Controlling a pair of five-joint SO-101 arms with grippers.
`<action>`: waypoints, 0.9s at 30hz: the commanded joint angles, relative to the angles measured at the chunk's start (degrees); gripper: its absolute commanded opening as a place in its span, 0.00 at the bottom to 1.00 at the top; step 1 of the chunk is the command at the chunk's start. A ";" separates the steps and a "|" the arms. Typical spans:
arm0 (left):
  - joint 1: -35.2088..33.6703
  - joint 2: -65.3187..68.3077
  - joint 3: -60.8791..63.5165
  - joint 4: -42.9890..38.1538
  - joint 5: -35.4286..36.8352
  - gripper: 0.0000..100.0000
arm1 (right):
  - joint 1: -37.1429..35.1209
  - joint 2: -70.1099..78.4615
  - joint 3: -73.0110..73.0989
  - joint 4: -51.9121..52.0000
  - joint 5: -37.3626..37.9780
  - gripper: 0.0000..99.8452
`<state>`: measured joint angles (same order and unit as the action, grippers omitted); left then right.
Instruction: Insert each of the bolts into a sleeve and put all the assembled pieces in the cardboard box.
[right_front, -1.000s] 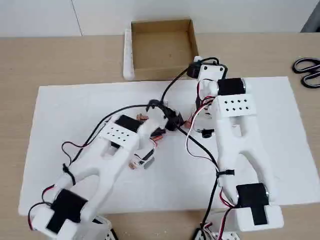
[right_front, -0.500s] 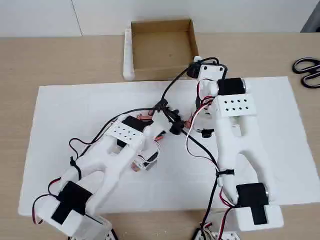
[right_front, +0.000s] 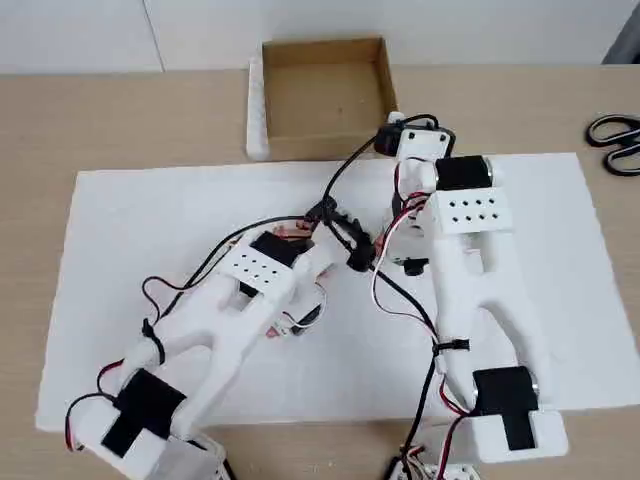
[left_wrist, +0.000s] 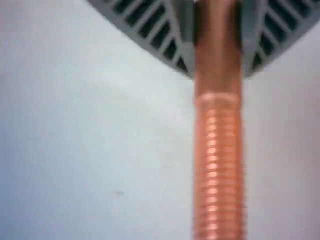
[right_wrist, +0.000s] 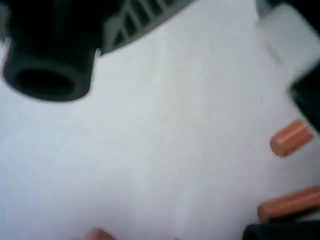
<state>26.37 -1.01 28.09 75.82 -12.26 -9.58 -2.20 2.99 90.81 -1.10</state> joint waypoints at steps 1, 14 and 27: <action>0.70 -5.01 -6.55 4.66 0.00 0.01 | 0.40 -2.95 -0.26 -0.75 0.53 0.02; -12.57 -5.98 -12.62 19.25 -37.10 0.01 | 0.57 -2.95 -0.26 -0.75 0.53 0.02; -27.52 -5.63 -15.08 5.01 -48.88 0.01 | 0.66 -3.30 -0.53 -0.66 0.62 0.02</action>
<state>0.09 -4.09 15.52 83.56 -58.07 -9.58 -2.20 3.08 90.81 -0.92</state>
